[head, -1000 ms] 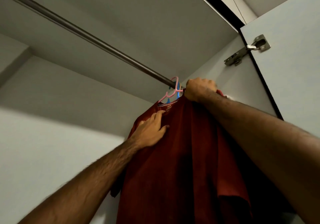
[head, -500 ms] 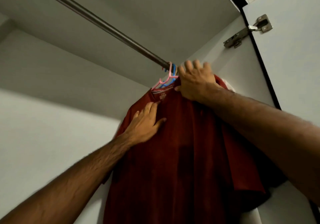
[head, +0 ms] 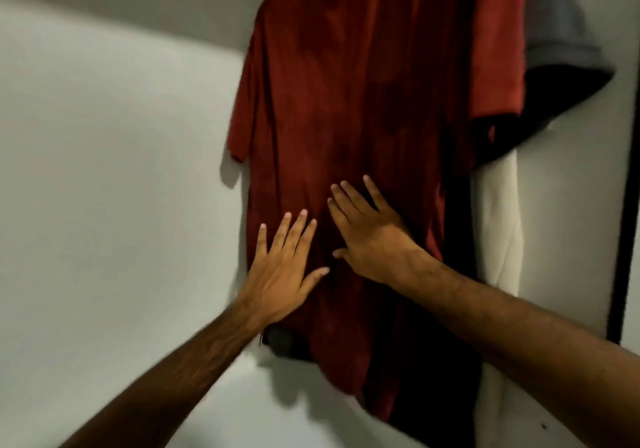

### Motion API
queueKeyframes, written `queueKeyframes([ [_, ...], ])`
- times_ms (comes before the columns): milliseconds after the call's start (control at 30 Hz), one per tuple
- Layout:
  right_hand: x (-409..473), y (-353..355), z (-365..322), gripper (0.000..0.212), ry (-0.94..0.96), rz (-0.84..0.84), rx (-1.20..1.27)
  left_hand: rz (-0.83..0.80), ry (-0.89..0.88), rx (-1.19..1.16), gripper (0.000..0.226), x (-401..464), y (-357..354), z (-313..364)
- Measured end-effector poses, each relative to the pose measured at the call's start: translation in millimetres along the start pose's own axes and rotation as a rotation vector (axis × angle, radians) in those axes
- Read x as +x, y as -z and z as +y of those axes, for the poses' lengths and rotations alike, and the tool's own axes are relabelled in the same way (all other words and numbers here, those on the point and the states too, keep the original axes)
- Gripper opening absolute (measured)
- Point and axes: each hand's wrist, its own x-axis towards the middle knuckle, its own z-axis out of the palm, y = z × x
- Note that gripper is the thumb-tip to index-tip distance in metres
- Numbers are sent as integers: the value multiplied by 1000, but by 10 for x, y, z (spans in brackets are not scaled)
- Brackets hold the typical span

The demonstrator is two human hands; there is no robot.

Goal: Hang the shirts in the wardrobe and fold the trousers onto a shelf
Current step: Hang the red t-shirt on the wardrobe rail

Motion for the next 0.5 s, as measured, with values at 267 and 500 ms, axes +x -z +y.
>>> queueKeyframes([
  [267,-821,-508,-1045,88,66,-77,430,-225,65,190,80,-1385,58,-25],
  [500,-913,-383,-2168,86,249,-59,751,-417,309,310,79,-2603,464,-319],
])
